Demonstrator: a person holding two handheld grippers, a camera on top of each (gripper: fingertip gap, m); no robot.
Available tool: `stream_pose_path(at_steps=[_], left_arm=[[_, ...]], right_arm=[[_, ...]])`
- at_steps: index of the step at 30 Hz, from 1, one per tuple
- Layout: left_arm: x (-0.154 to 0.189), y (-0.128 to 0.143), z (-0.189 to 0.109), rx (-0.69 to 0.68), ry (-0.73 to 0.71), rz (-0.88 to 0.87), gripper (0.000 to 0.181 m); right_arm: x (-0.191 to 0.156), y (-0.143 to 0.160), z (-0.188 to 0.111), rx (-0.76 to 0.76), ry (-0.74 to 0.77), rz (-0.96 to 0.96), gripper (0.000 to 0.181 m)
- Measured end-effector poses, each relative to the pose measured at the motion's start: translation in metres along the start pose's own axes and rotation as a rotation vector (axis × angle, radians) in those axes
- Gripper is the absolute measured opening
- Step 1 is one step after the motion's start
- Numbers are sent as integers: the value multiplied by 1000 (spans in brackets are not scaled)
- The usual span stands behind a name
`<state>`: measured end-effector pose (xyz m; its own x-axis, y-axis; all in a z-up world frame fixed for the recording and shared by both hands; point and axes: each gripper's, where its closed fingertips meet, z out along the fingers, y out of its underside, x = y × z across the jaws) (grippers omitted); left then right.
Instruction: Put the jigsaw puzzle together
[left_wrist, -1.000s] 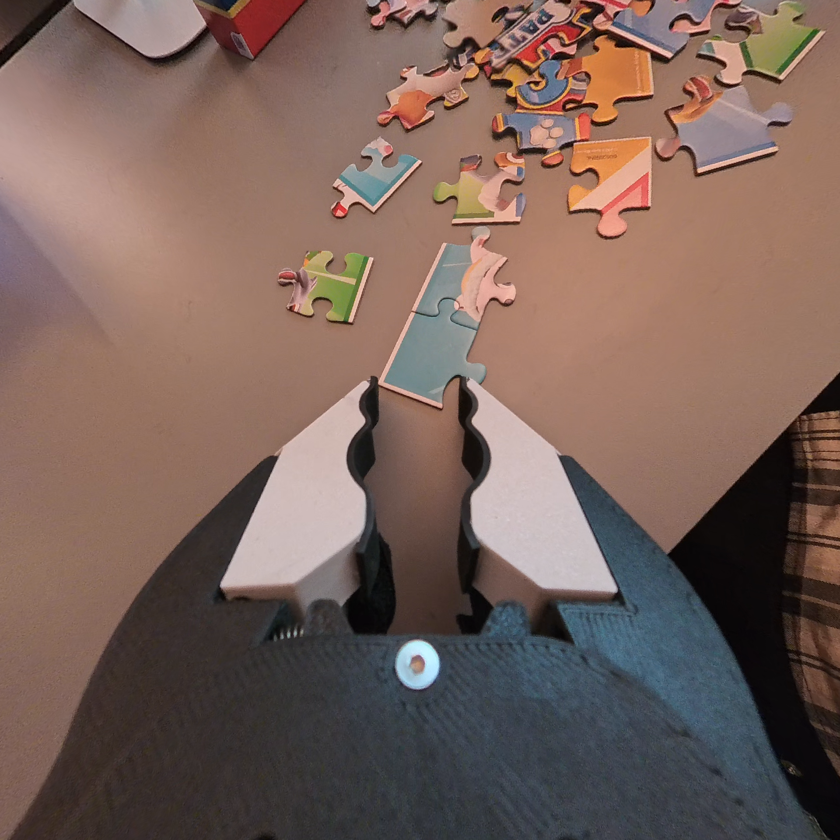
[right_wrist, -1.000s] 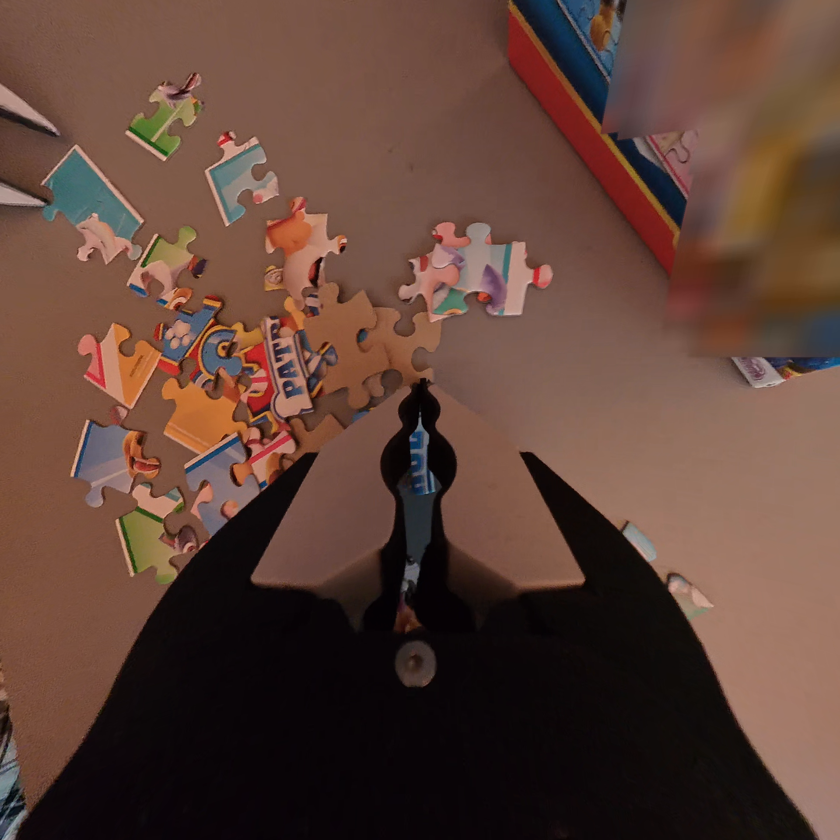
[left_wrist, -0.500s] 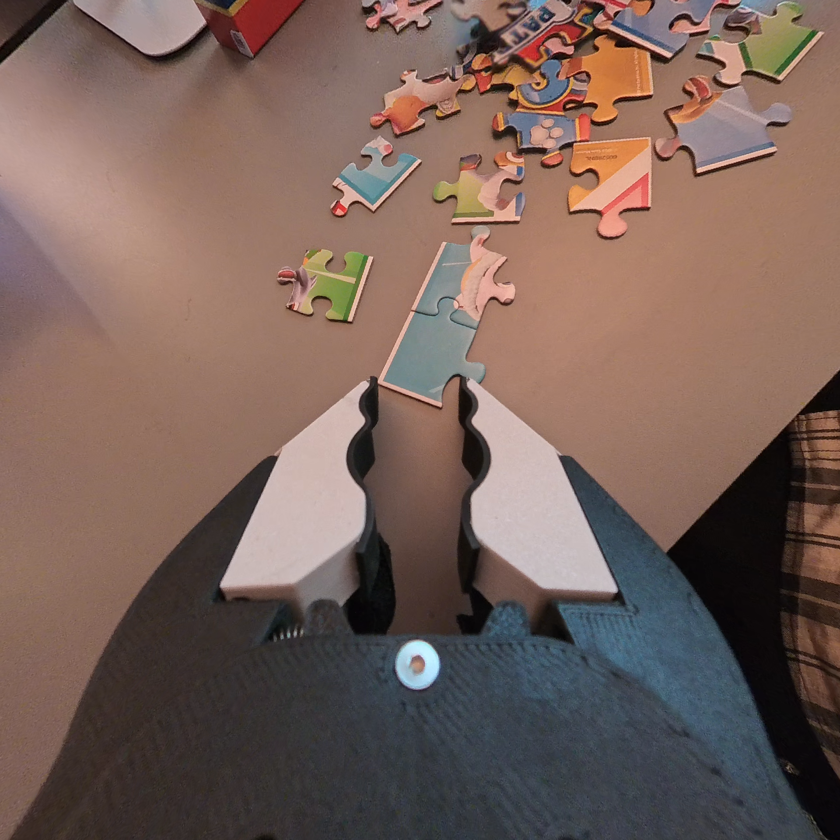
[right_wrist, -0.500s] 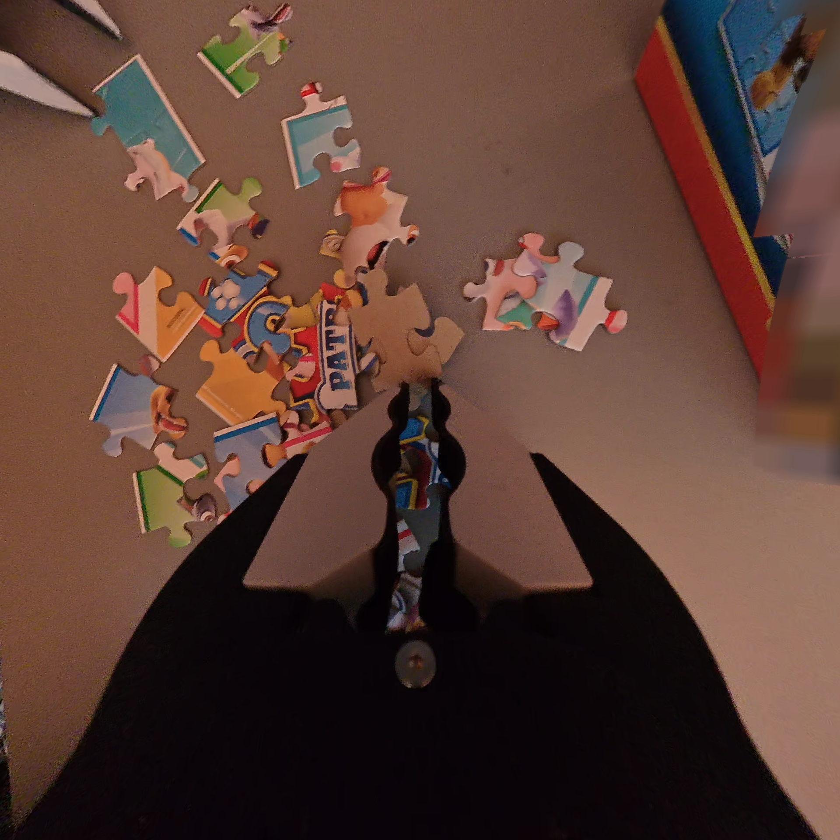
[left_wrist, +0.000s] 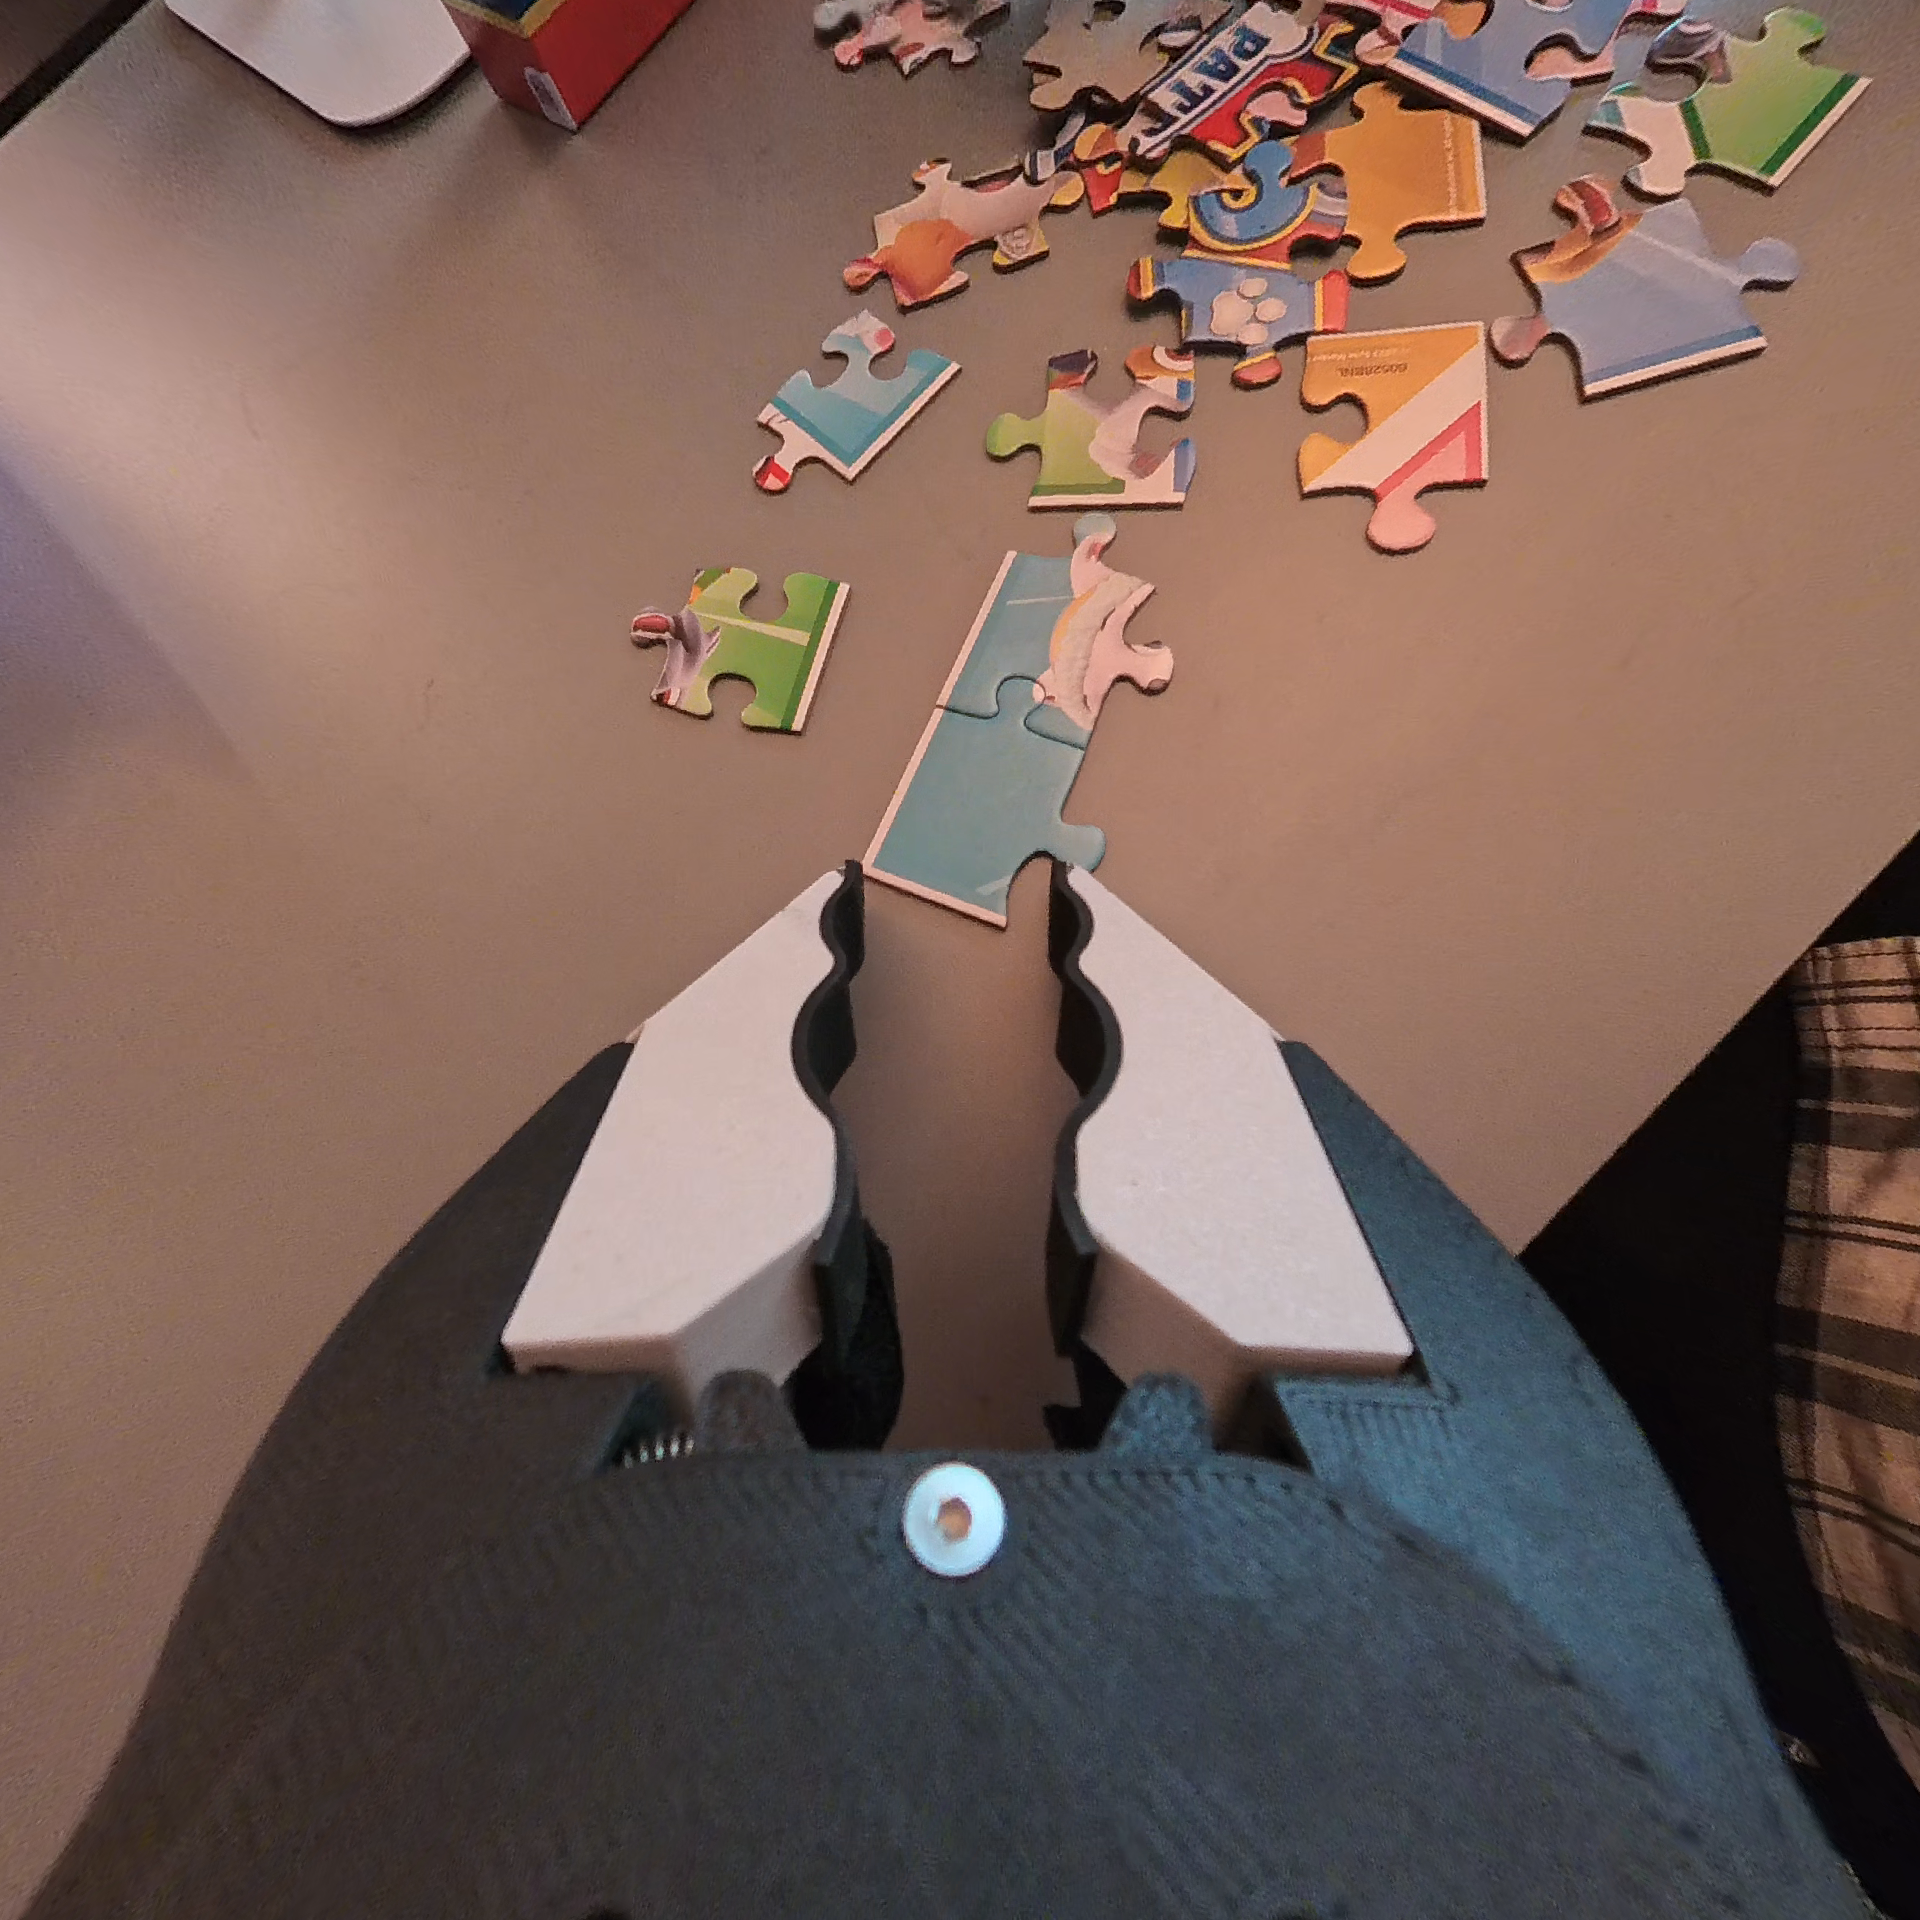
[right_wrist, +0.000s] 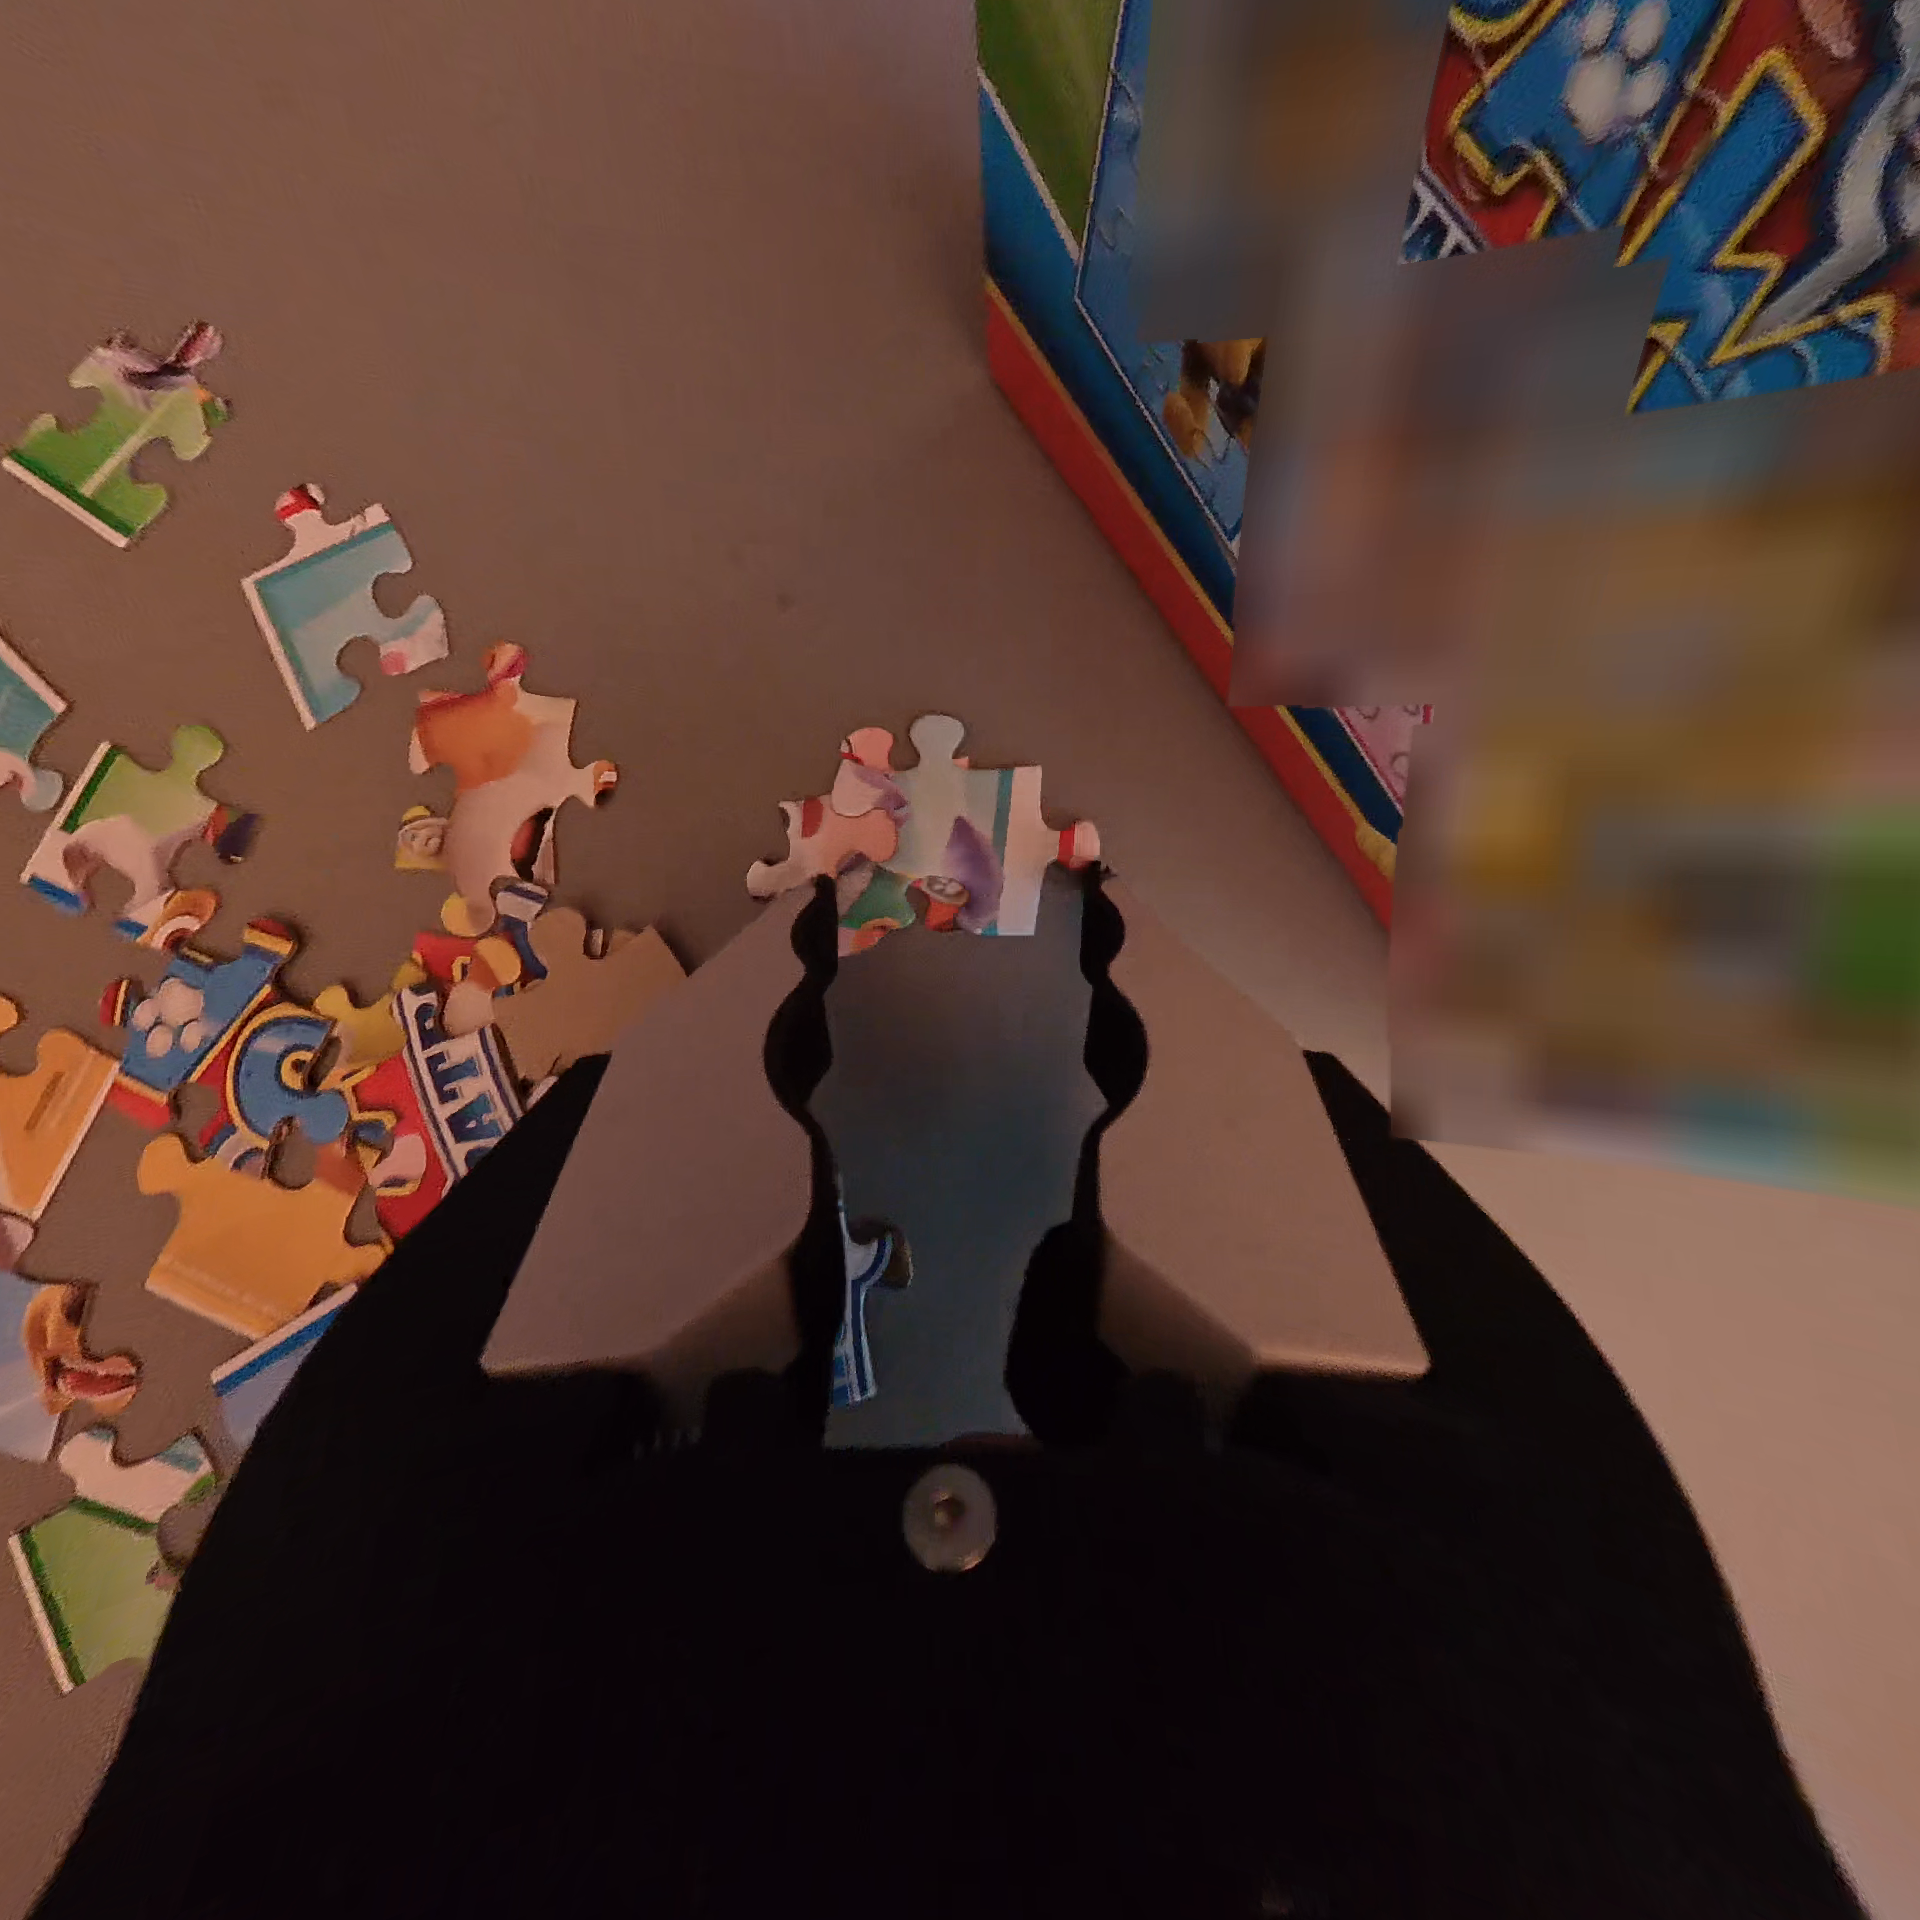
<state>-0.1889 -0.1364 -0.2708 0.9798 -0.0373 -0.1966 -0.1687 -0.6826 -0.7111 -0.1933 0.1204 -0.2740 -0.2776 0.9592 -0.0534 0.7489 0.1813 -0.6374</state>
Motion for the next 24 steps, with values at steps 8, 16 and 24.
stream_pose_path(at_steps=[8,16,24], left_arm=[[0,0,0,3,3,0,35],[0,-2,-2,16,11,-8,42],[-3,-4,-2,1,1,-3,44]], right_arm=[[-4,12,-11,-42,-22,-8,36],[-20,14,-64,108,-4,-200,36],[-41,37,-94,77,84,-450,36]])
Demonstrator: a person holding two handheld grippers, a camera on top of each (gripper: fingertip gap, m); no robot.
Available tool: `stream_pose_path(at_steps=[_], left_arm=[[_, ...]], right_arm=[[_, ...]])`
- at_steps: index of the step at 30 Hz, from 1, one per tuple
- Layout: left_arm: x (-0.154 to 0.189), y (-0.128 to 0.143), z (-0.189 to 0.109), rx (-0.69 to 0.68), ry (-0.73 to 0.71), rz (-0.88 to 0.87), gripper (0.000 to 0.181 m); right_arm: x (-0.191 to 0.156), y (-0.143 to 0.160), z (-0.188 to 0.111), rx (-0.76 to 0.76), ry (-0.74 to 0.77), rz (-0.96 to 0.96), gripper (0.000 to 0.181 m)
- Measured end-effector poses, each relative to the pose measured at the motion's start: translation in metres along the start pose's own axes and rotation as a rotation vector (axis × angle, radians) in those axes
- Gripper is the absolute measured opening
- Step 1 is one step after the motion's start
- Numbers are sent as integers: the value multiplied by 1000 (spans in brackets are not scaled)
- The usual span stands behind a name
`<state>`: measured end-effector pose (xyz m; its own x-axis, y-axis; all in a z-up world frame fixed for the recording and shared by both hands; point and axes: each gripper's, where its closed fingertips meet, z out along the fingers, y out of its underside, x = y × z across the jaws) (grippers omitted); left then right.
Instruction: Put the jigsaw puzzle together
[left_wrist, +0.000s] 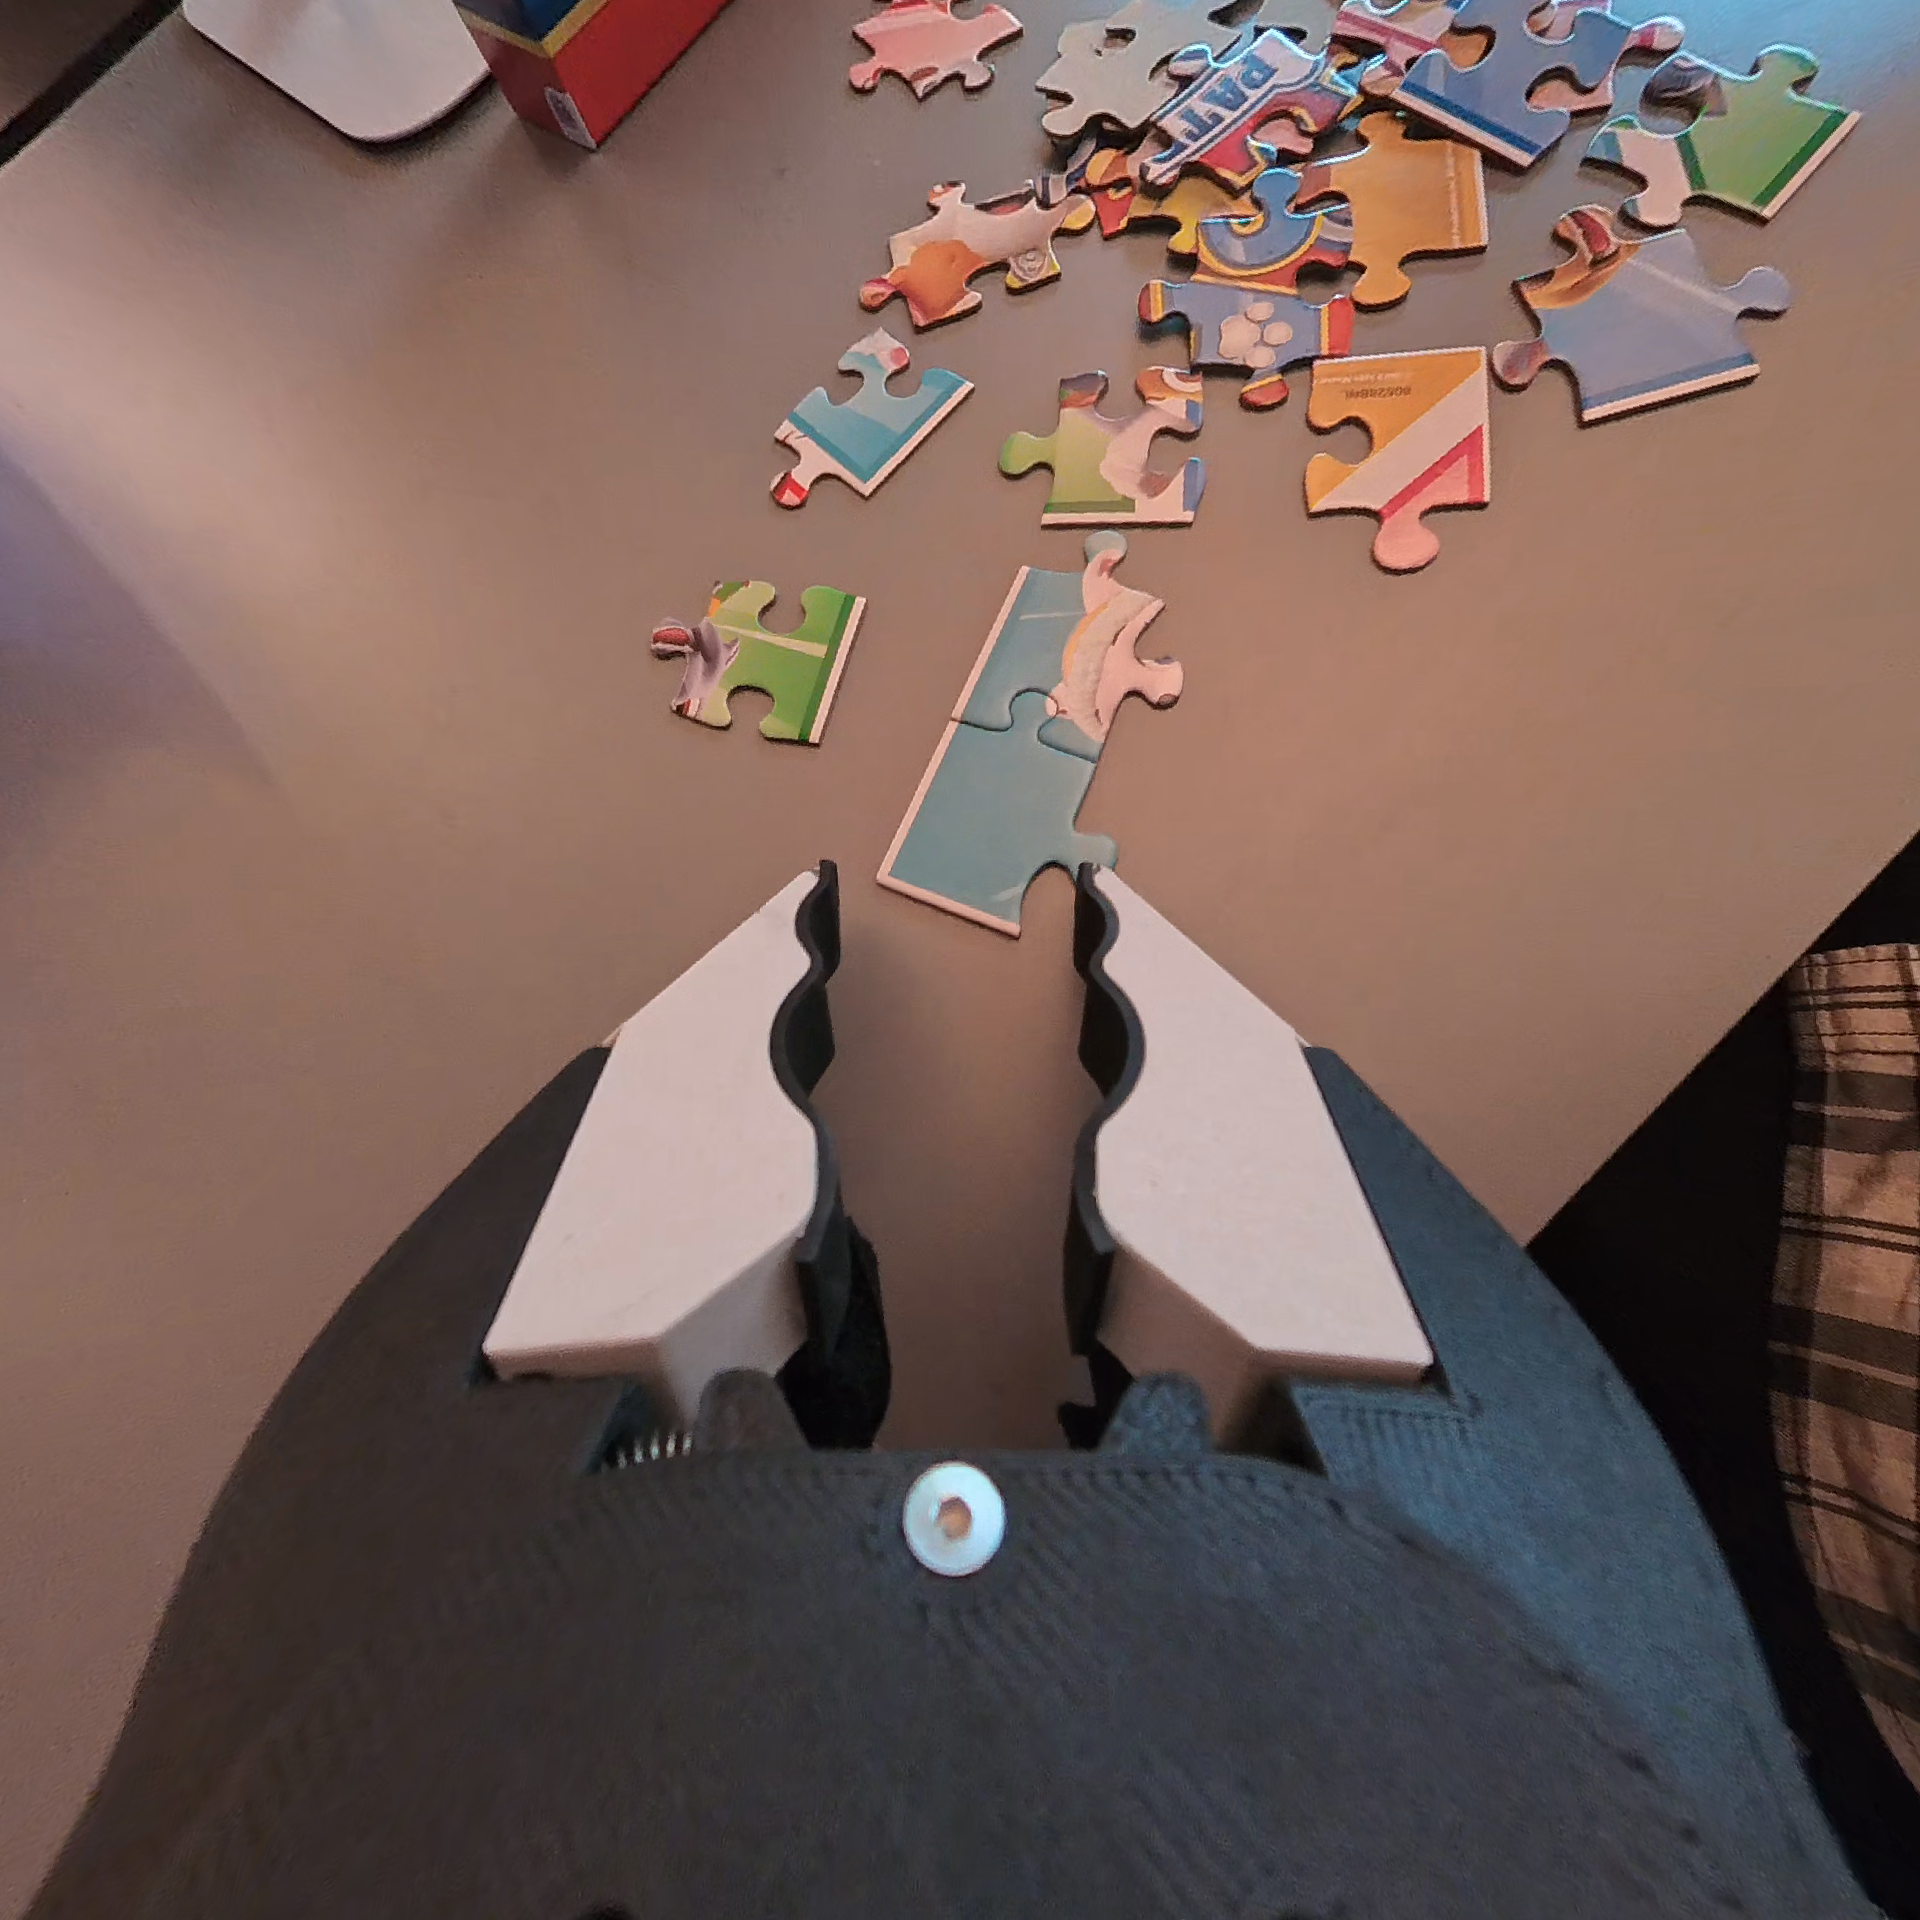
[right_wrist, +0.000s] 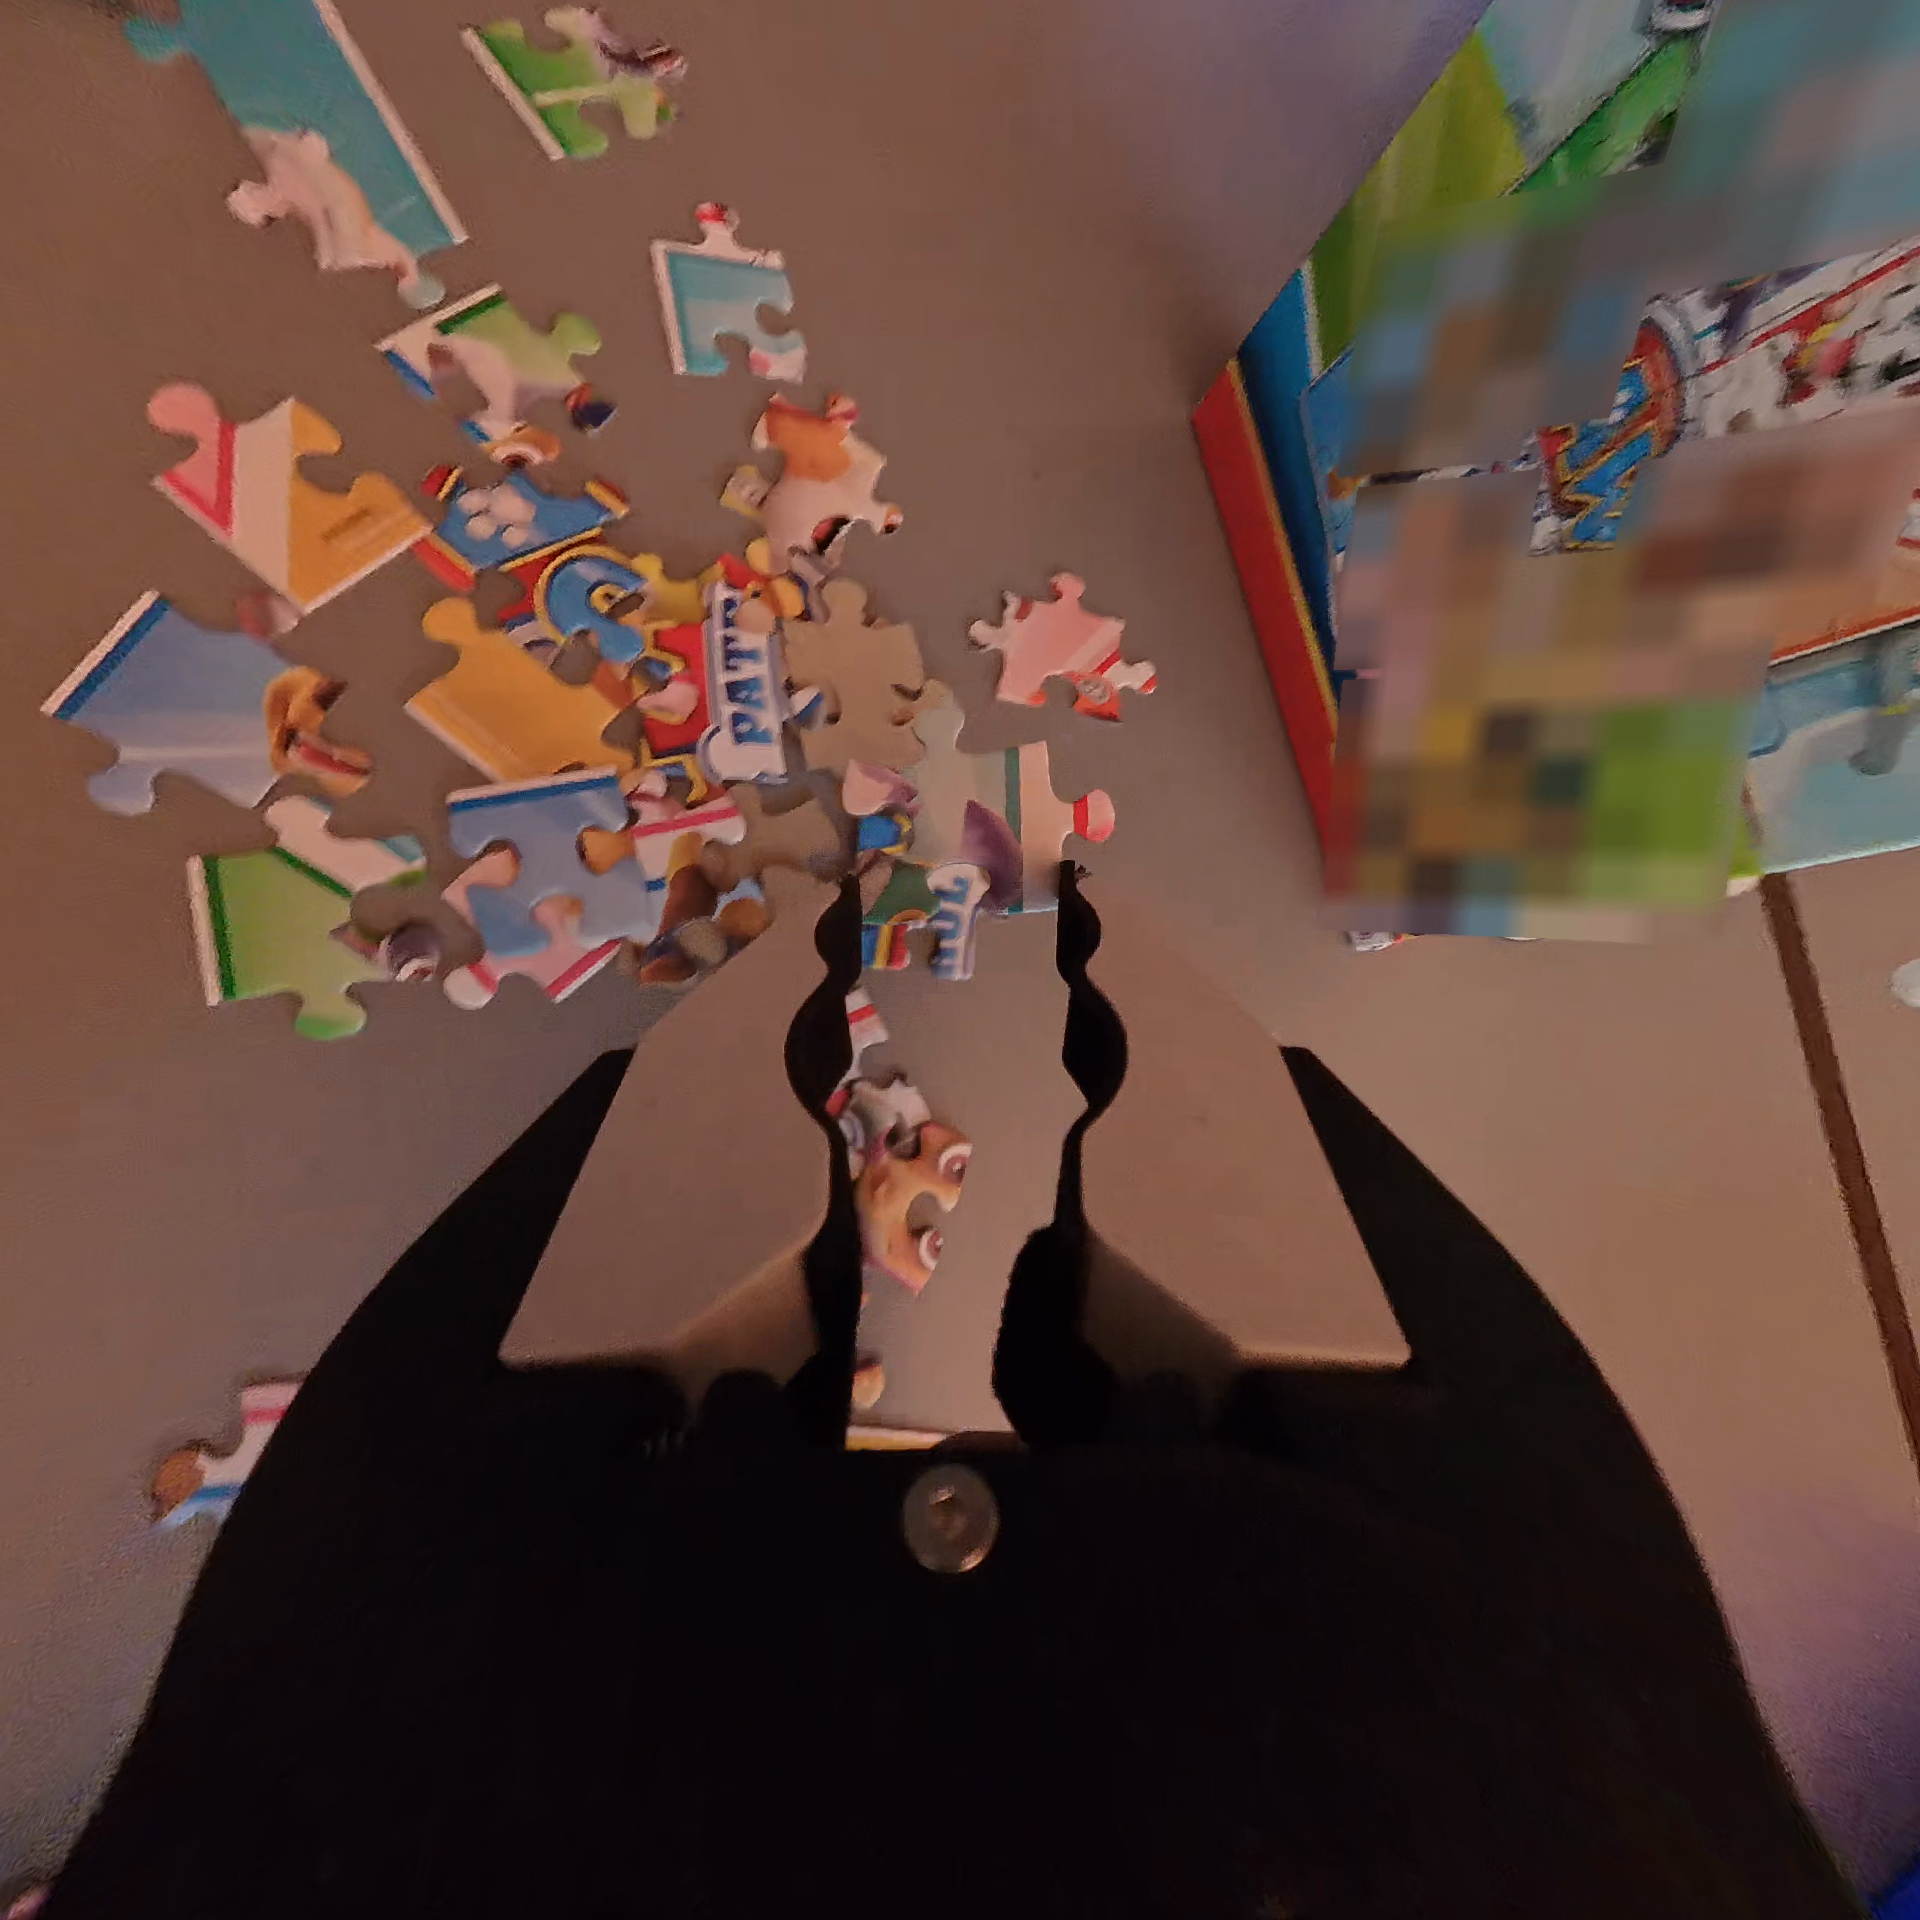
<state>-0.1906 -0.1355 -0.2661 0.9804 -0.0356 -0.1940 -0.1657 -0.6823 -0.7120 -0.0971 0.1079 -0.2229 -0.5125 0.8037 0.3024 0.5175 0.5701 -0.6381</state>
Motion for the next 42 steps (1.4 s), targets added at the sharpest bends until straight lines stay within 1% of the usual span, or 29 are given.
stream_pose_path(at_steps=[5,6,7,9,12,16,21,25,28,31,33,35,38,42], left_arm=[[4,-1,5,-13,6,8,44],[4,-1,5,-12,6,9,44],[5,-1,5,-14,7,8,44],[4,-1,5,-20,5,10,44],[2,1,2,-31,-5,14,45],[1,5,0,-33,-5,5,45],[2,4,2,-26,11,2,45],[5,2,3,-24,16,6,45],[6,2,3,-17,22,5,45],[7,1,3,-17,26,6,45],[7,1,4,-16,28,5,45],[7,-1,5,-14,30,4,45],[9,-3,7,-10,33,1,44],[10,-3,8,-15,31,-3,44]], right_arm=[[-22,13,6,-30,-130,36,38],[-23,15,9,-44,-148,57,47],[-21,17,11,-57,-156,79,52],[-13,14,16,-47,-157,117,51],[14,23,17,-87,-106,202,48],[49,55,0,-136,-44,294,46],[71,97,-16,-199,-20,361,47],[86,123,-30,-234,16,386,42],[100,138,-49,-225,48,417,41],[123,161,-75,-249,127,460,42],[139,175,-92,-249,175,511,42],[149,187,-102,-234,188,563,44],[160,208,-104,-258,196,606,53],[164,225,-91,-273,163,629,53]])
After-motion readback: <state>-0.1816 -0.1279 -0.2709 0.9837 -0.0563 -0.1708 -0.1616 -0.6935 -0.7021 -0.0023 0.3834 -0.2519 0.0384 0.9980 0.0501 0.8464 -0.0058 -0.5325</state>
